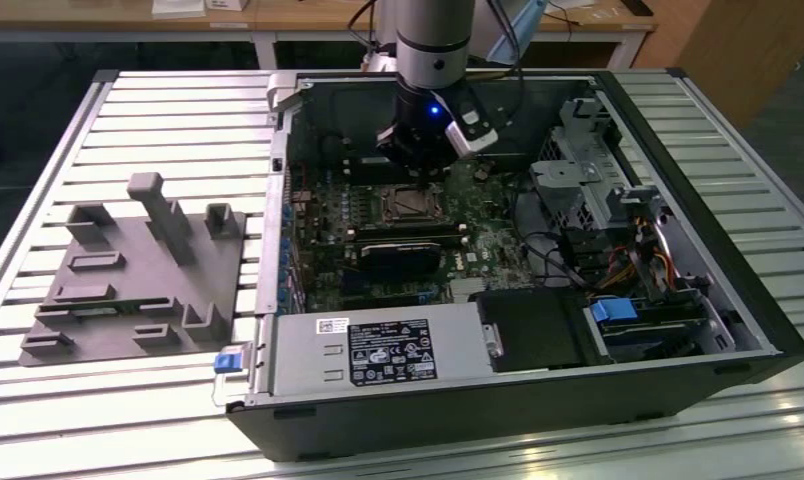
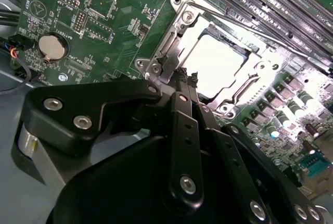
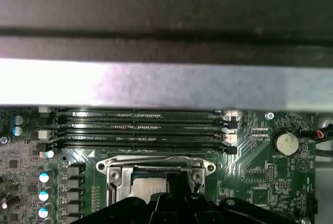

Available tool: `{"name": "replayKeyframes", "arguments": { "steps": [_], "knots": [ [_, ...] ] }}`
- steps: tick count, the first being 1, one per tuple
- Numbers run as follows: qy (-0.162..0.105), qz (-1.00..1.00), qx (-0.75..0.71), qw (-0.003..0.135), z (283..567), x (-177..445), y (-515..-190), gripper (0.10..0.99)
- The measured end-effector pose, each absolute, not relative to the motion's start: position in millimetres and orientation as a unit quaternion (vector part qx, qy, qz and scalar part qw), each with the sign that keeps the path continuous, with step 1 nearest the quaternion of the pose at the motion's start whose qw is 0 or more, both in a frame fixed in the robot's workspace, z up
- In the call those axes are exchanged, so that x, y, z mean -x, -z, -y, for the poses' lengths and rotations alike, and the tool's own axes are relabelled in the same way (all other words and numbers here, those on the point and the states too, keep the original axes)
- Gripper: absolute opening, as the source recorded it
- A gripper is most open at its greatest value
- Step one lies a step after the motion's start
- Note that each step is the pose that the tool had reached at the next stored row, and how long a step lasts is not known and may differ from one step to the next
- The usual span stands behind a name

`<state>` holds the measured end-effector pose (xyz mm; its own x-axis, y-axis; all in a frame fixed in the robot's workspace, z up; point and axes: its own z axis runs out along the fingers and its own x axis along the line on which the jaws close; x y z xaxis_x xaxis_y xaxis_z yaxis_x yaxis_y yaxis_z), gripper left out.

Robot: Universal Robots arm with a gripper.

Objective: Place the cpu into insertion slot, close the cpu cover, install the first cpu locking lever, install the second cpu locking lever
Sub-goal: 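Install the second cpu locking lever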

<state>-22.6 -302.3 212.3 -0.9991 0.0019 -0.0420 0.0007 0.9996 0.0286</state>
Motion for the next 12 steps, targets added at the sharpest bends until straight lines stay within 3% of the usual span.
{"name": "replayKeyframes", "arguments": {
  "steps": [12],
  "knots": [
    [-0.014, -1.000, -0.001, 0.021, 302.3, 22.5, -221.1, 0.106]
  ]
}}
